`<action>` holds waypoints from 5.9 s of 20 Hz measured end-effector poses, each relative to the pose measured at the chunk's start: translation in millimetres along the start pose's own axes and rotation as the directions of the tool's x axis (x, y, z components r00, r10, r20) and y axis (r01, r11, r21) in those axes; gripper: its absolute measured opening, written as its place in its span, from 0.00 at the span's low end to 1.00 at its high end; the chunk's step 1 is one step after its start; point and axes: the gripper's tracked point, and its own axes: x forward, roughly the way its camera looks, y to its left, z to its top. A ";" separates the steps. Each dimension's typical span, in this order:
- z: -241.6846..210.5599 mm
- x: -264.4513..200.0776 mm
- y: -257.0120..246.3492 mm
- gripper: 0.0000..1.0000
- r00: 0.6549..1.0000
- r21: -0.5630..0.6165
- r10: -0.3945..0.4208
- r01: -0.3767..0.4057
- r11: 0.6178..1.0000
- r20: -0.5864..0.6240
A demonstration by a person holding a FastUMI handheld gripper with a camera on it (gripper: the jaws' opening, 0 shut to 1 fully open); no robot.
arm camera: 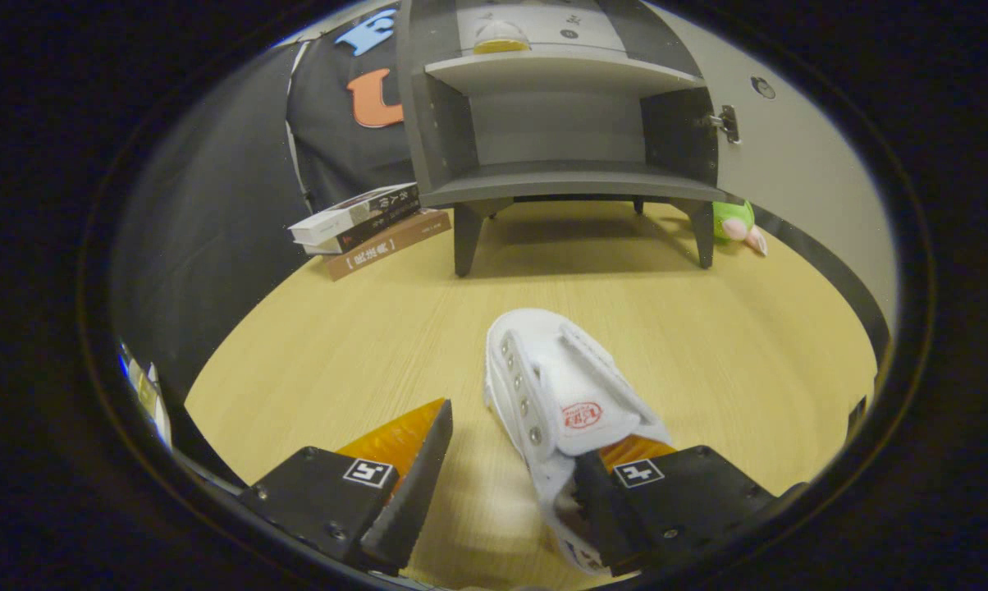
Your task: Open the shoe cabinet door, grab the shoes and put them into the shoe cabinet, then close the shoe cabinet door.
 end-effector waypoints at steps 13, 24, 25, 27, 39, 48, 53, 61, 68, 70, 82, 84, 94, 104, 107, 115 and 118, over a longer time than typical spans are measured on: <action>7.0 -12.7 4.7 0.14 0.995 -0.003 0.066 -0.067 0.998 -0.070; 177.4 -121.0 -27.7 0.13 0.983 -0.004 -0.065 0.067 0.998 0.170; 197.9 -129.5 -31.1 0.13 0.977 -0.001 -0.077 0.078 0.997 0.200; 238.6 -142.6 -36.5 0.13 0.961 0.001 -0.093 0.096 0.995 0.259; 441.5 -126.3 -37.3 0.13 0.876 -0.088 -0.073 0.130 0.988 0.477; 518.6 -39.7 -79.5 0.13 0.875 -0.042 -0.123 0.162 0.986 0.467; 524.1 4.7 -93.2 0.13 0.890 -0.063 -0.140 0.185 0.981 0.433; 511.9 48.6 -102.0 0.13 0.933 -0.004 -0.194 0.205 0.979 0.304; 501.9 62.1 -104.9 0.13 0.942 0.031 -0.235 0.234 0.972 0.239; 501.2 62.1 -105.5 0.16 0.942 0.037 -0.243 0.241 0.970 0.232; 487.5 -5.4 -90.0 0.74 0.939 0.035 -0.200 0.198 0.980 0.281; 490.6 -29.5 -88.9 0.78 0.916 0.012 -0.214 0.223 0.975 0.339; 445.3 -126.6 -47.2 1.00 0.899 -0.004 -0.184 0.202 0.979 0.398; 377.7 -274.0 -13.3 1.00 0.878 -0.038 -0.107 0.140 0.989 0.466; 360.1 -320.5 -17.1 1.00 0.871 -0.041 -0.092 0.127 0.991 0.483; 313.0 -440.7 -89.6 1.00 0.847 0.024 -0.154 0.165 0.986 0.509; 300.0 -476.9 -126.1 1.00 0.832 0.039 -0.188 0.197 0.980 0.522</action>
